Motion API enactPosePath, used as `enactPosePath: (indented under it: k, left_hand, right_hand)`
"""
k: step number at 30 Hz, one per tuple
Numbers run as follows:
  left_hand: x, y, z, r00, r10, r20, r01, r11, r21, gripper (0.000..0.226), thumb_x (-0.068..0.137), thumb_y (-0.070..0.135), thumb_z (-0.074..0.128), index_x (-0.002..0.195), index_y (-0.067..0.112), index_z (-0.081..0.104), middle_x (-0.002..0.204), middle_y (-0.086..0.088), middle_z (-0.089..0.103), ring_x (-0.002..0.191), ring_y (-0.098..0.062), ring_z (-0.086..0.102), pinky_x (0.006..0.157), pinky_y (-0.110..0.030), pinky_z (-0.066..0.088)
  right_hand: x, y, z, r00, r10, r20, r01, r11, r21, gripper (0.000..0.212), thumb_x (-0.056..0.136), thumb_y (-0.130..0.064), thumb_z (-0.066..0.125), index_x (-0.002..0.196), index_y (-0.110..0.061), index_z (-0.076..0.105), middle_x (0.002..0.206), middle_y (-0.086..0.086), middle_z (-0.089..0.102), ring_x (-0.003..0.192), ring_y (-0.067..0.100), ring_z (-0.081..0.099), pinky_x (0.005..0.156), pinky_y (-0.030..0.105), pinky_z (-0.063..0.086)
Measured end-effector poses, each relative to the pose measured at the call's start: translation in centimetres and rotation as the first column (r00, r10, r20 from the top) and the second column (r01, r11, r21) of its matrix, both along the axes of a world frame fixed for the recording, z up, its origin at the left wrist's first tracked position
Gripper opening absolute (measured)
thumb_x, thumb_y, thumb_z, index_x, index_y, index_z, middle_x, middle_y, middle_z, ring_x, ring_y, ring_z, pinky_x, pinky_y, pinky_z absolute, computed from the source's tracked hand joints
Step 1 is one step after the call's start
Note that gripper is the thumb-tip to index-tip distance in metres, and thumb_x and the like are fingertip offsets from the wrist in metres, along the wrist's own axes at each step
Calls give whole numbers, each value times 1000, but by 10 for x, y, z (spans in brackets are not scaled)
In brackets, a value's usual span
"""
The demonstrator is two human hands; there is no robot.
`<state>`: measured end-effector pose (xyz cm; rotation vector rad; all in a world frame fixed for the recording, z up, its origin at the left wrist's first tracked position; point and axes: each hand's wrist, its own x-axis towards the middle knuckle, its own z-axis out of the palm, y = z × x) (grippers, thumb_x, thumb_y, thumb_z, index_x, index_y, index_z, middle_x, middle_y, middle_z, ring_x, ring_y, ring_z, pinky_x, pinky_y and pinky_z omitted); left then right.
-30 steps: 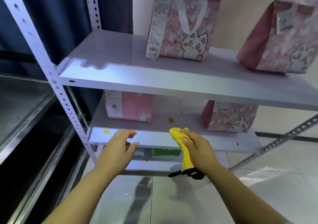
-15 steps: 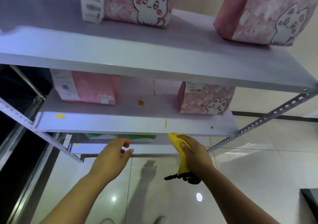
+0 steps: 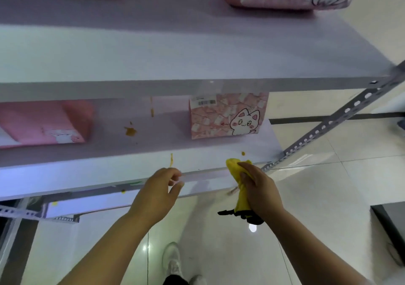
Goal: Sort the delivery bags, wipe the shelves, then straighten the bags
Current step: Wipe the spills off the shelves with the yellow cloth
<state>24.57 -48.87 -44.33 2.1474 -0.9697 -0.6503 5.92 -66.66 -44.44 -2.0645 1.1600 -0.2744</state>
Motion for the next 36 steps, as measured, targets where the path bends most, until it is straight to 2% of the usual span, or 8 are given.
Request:
enactPosePath:
  k: [4,7,11,16,23,28,32,36]
  left_hand:
    - [25,-50,-24,996,-11,84,14,999,-42,25,89,27,58,113,20,57,108,3,57,89,-10,55,77,-25,43]
    - [39,-87,-39,990,7,139,1,998,-59,49,87,31,60,132,24,42,123,-4,48,98,-16,53,82,-29,44]
    - [51,-128,-57,913,16,408,31,993,-110,75,80,33,69,142,34,28,136,-13,26,114,-35,47,91,-43,46]
    - [61,-162,-80,881,49,470,-2,995,-100,88,77,40,70,131,62,4,141,9,-8,112,-35,51,89,-41,47]
    - [73,-193,-100,865,62,498,45,979,-201,85,79,26,70,133,60,13,137,12,6,108,-27,54,88,-31,44]
    - [82,-216,-109,779,68,623,74,977,-199,86,79,30,69,139,53,11,128,2,12,111,-34,50,97,-39,43]
    - [90,-237,-114,733,60,677,110,972,-206,87,78,31,68,142,49,11,124,-3,14,103,-36,51,94,-41,44]
    - [99,-263,-116,719,43,693,137,970,-202,85,80,28,67,143,44,12,123,-8,17,98,-36,53,92,-42,47]
  right_hand:
    - [1,-32,-26,997,-59,49,62,996,-71,29,95,-23,50,121,-33,59,127,-5,58,107,19,57,83,28,41]
    - [-1,-57,-43,996,-70,63,80,982,-171,30,94,-21,51,121,-31,60,127,-3,59,107,22,58,82,28,41]
    - [0,-90,-57,989,-56,138,102,931,-350,31,93,-14,54,121,-23,62,125,2,61,108,24,58,81,25,37]
    - [0,-119,-71,970,-30,241,145,869,-473,31,94,-19,52,123,-26,60,129,-2,59,110,20,56,80,25,36]
    - [9,-141,-115,986,-36,163,108,883,-457,33,97,-27,45,127,-33,55,137,-6,51,122,20,49,83,25,32]
    - [27,-149,-135,999,-49,11,46,822,-568,33,97,-35,40,129,-39,50,138,-9,49,118,28,49,87,37,42]
    - [28,-161,-140,991,-74,110,116,883,-455,30,96,-40,41,124,-45,52,139,-13,48,120,21,49,78,29,33]
    - [27,-163,-143,990,-84,113,128,873,-470,28,95,-44,40,121,-48,51,137,-15,49,117,19,50,75,29,32]
